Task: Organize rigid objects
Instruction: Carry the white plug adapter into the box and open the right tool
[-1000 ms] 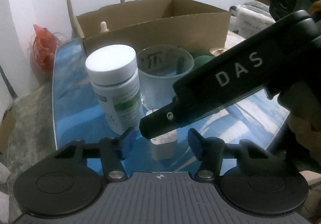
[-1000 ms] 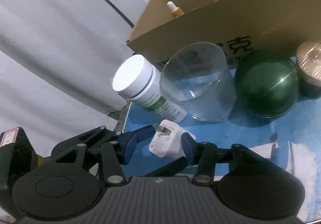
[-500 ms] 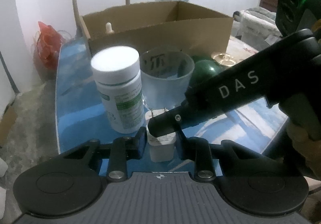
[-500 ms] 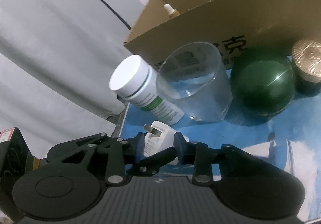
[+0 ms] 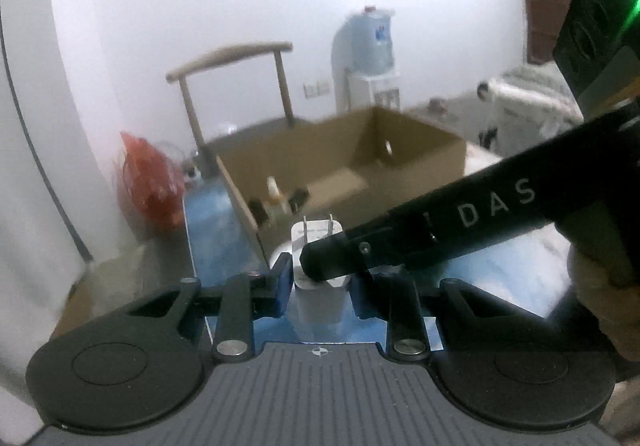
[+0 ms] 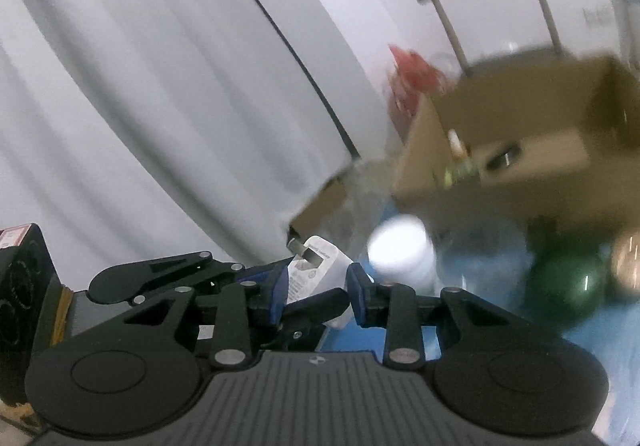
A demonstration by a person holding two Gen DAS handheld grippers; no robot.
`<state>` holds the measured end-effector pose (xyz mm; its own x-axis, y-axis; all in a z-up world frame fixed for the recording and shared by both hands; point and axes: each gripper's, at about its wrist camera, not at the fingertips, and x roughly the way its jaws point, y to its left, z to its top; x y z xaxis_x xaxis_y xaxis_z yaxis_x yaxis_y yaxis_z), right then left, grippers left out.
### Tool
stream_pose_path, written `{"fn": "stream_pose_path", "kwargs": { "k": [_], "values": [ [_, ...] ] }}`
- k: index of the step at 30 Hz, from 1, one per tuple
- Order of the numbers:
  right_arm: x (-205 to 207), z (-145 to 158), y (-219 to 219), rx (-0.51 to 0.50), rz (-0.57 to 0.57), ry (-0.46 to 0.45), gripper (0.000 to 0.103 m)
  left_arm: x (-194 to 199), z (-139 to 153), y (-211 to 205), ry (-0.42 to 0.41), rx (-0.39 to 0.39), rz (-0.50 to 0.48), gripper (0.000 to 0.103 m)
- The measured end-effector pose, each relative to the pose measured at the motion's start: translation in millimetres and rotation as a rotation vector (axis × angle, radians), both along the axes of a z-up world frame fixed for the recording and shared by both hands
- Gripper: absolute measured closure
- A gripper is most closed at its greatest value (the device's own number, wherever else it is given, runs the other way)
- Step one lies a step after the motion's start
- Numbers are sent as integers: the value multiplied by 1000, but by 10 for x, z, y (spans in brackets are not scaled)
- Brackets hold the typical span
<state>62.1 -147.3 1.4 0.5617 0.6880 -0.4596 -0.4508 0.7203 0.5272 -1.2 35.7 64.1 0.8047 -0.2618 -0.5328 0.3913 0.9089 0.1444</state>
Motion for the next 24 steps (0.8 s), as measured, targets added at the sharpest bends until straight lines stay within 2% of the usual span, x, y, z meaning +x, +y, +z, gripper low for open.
{"fn": "stream_pose_path", "kwargs": {
  "k": [4, 7, 11, 16, 18, 22, 24],
  "values": [
    [318, 238, -127, 13, -14, -37, 68, 313, 213, -87, -44, -6, -27, 75],
    [639, 289, -231, -5, -38, -31, 68, 640, 260, -191, -21, -9, -52, 75],
    [1180, 131, -358, -15, -71, 59, 68, 1243, 154, -307, 93, -26, -79, 75],
    [1847, -290, -553, 22, -74, 258, 68, 1890, -158, -387, 274, -36, -100, 75],
    [1959, -439, -587, 22, -71, 308, 68, 2058, -274, -399, 336, -35, -101, 75],
    [2182, -721, -598, 33, -53, 426, 68, 2068, -491, -425, 433, -6, -94, 75],
    [2193, -796, -577, 8, -41, 442, 68, 2082, -558, -439, 463, 12, -91, 75]
  ]
}}
